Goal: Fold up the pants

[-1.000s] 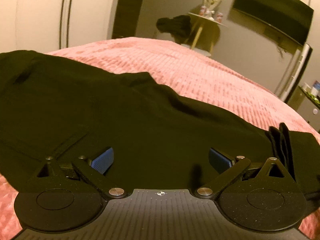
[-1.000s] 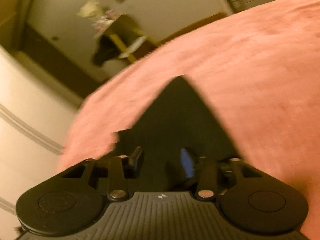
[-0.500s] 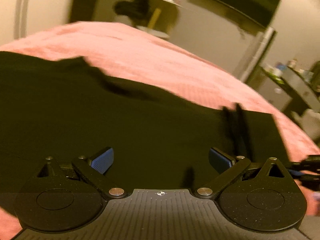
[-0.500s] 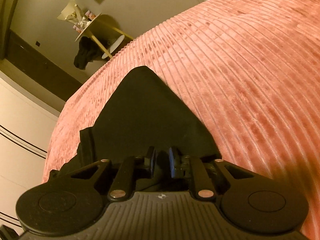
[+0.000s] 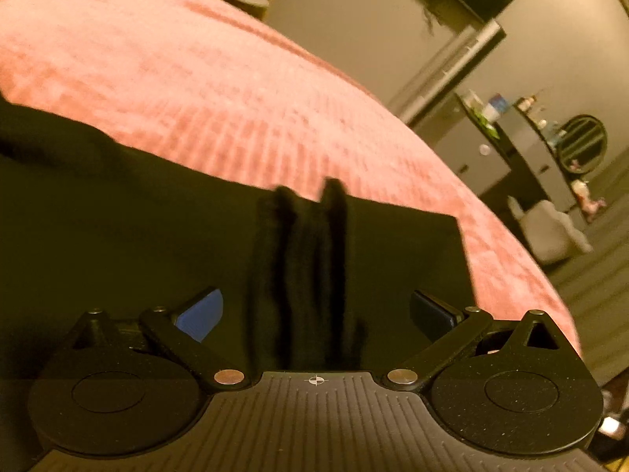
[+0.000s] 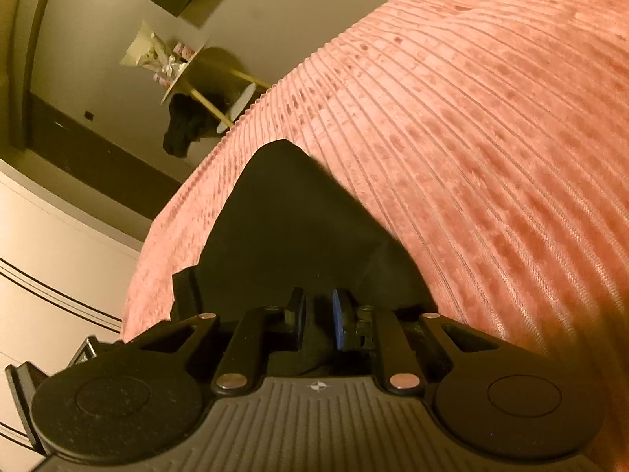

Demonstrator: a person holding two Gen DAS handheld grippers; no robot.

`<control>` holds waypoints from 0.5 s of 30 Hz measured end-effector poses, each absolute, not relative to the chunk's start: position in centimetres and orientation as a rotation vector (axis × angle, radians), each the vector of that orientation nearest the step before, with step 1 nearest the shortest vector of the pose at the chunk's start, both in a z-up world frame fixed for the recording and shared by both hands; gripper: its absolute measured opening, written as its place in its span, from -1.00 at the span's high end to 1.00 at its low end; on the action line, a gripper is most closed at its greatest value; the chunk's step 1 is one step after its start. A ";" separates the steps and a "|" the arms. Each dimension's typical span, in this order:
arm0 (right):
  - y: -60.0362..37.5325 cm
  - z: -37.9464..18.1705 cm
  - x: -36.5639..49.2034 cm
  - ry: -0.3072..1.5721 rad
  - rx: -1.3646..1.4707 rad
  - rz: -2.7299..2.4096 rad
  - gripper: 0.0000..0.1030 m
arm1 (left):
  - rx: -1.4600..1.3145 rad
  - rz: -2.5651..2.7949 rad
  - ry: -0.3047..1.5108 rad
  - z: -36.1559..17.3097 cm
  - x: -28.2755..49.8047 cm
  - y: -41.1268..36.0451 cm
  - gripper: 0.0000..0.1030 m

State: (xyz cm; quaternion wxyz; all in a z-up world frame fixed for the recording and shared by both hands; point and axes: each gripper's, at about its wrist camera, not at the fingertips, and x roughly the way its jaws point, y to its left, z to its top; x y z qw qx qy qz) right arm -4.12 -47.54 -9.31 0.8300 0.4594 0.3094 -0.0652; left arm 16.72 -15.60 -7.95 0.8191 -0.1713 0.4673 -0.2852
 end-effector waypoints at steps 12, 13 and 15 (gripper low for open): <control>-48.0 -9.9 -4.4 0.622 1.034 -0.105 0.69 | -0.209 -0.578 1.024 -7.7 16.3 -19.1 0.60; -48.0 -9.9 -4.4 0.619 1.035 -0.102 0.64 | -0.223 -0.589 1.023 -7.6 16.4 -18.7 0.74; -47.9 -9.7 -4.6 0.605 1.037 -0.087 0.47 | -0.248 -0.599 1.022 -7.4 16.3 -18.1 0.75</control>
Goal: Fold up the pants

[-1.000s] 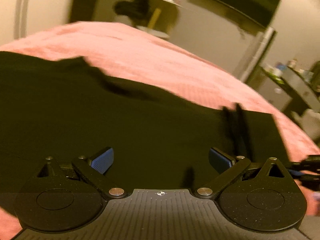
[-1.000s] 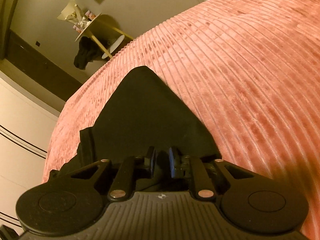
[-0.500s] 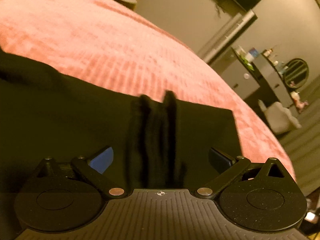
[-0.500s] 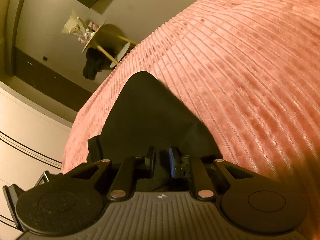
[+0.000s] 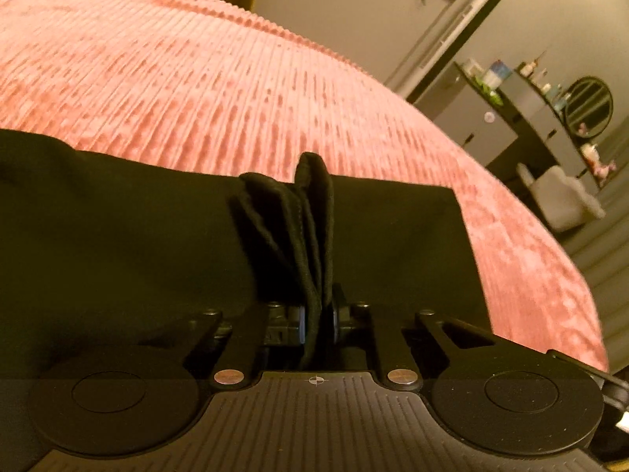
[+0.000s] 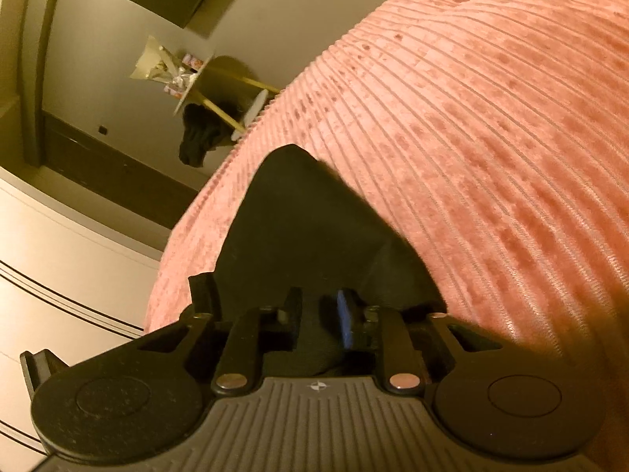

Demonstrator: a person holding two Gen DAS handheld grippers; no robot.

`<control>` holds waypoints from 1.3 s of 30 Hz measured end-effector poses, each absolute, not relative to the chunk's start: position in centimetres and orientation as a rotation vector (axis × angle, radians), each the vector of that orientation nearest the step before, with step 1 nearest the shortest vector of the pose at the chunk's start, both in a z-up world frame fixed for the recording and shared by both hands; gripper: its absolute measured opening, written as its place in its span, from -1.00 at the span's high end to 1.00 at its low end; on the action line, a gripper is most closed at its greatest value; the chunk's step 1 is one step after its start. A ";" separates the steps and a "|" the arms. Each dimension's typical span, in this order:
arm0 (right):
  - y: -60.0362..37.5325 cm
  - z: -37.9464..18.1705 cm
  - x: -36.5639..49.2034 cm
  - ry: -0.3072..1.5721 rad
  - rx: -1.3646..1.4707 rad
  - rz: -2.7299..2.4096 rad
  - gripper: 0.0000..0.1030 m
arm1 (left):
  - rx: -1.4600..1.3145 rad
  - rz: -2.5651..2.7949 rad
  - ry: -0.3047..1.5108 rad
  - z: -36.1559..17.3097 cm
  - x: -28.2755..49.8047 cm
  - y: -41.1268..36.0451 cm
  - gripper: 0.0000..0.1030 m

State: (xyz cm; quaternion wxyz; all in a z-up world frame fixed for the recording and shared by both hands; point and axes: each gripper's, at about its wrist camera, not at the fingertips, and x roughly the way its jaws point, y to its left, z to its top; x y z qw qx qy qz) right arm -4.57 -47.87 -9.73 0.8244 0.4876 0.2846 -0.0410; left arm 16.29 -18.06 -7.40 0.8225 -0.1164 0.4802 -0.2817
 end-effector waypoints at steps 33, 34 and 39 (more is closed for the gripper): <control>-36.8 -3.5 -1.4 0.863 0.380 -0.118 0.32 | -0.375 -0.399 0.919 -7.4 15.2 -0.1 0.49; -36.1 -3.6 -0.8 0.896 0.318 -0.127 0.30 | -0.415 -0.408 0.923 -7.6 15.4 0.5 0.57; -33.2 -4.7 1.7 1.033 0.048 -0.129 0.25 | -0.494 -0.419 0.928 -7.9 15.7 1.1 0.71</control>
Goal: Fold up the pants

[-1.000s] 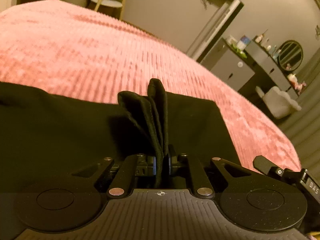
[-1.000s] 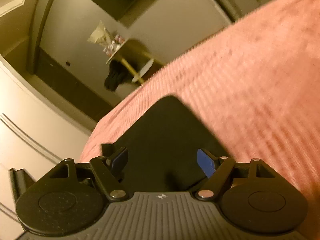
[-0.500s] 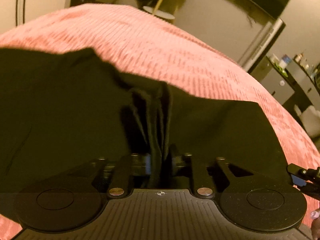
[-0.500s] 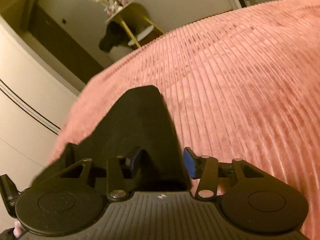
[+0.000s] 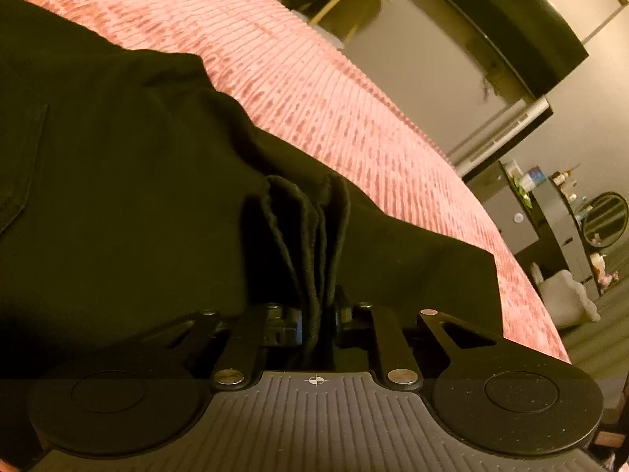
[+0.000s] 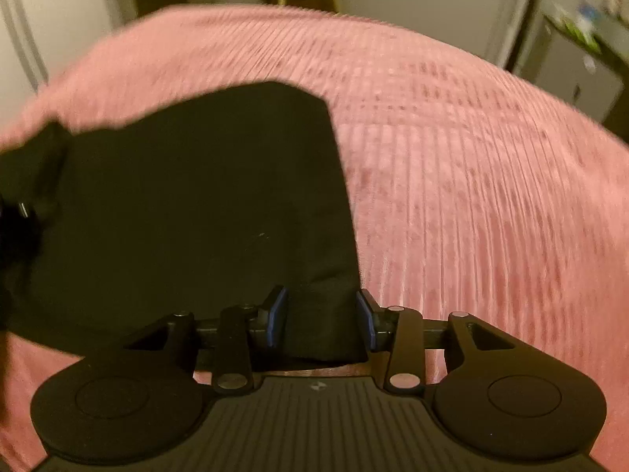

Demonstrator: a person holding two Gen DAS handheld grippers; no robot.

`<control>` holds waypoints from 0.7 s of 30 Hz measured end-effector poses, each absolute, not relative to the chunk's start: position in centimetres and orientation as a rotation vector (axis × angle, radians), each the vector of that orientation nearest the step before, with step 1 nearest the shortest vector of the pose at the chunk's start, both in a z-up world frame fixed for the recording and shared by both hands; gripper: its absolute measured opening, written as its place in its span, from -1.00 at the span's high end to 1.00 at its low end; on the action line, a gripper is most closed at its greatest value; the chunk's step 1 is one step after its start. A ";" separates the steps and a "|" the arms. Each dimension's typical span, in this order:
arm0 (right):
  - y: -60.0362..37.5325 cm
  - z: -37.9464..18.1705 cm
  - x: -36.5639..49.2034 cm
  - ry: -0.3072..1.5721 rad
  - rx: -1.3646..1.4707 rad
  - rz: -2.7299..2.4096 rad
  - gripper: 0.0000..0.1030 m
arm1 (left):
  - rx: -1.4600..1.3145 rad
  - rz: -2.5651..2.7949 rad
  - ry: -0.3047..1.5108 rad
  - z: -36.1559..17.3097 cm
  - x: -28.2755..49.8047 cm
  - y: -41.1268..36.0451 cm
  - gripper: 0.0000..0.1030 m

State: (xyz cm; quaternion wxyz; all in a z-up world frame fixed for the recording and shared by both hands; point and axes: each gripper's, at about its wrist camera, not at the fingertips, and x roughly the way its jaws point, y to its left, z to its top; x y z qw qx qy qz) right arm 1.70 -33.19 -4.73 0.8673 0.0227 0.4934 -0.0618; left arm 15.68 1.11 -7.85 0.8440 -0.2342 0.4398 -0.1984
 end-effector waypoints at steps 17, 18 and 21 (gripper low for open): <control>-29.6 0.9 -0.6 0.795 0.117 -0.061 0.13 | -0.381 -0.313 0.835 -3.7 14.2 5.8 0.75; -29.1 1.1 -0.4 0.779 0.114 -0.044 0.13 | -0.385 -0.301 0.840 -3.8 14.2 6.2 0.74; -28.1 0.7 0.8 0.769 0.108 -0.017 0.15 | -0.362 -0.219 0.857 -3.7 13.9 6.8 0.31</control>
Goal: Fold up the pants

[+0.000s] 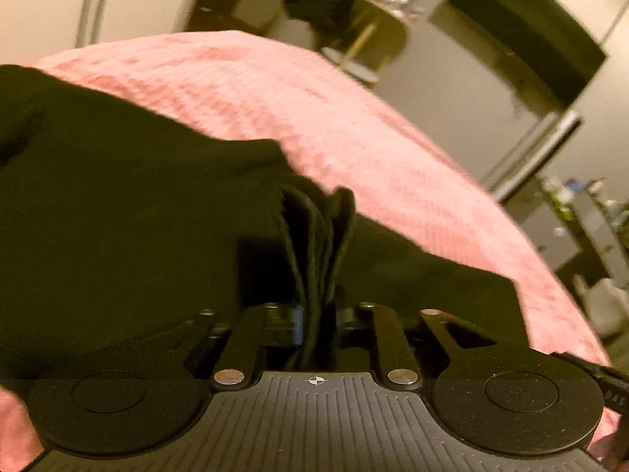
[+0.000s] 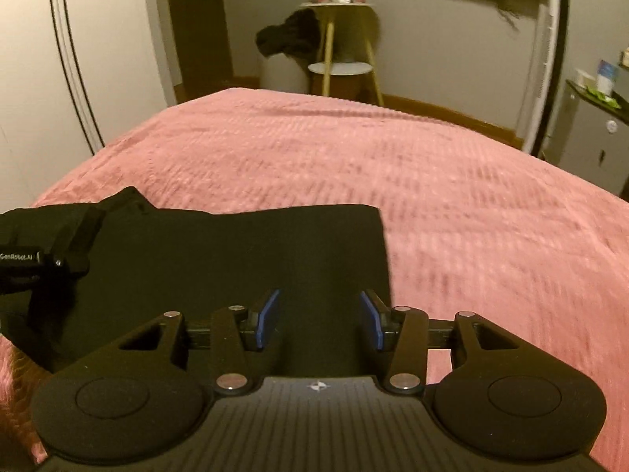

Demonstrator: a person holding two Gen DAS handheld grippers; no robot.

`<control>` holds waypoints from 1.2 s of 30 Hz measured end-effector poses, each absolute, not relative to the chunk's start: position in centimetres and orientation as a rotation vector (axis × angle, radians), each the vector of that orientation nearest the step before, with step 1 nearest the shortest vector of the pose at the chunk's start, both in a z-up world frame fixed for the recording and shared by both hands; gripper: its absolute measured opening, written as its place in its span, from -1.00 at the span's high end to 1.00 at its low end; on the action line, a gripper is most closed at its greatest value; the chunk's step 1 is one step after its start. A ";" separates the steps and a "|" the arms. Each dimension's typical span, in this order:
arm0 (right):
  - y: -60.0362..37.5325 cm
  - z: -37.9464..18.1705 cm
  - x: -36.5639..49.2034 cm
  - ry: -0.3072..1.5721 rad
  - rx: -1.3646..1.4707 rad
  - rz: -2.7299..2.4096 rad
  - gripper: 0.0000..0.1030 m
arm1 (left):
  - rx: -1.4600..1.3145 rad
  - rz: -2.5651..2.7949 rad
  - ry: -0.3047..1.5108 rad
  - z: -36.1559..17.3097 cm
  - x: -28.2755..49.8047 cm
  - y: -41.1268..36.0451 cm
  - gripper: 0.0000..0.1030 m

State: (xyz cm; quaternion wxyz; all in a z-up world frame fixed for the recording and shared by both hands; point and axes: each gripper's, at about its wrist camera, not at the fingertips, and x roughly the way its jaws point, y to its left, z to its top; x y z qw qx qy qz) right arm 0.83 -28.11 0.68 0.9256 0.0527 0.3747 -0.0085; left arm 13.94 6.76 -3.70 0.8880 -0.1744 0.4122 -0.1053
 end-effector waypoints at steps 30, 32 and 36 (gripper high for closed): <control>-29.5 -5.8 7.2 0.817 0.372 -0.159 0.10 | -0.187 -0.148 0.729 -5.1 11.9 3.5 -0.63; -28.7 -5.5 6.6 0.814 0.364 -0.138 0.02 | -0.242 -0.121 0.723 -4.0 11.2 4.7 -0.73; -25.6 -4.4 5.4 0.781 0.263 -0.023 -0.14 | -0.334 -0.067 0.713 -2.3 10.3 7.1 -0.85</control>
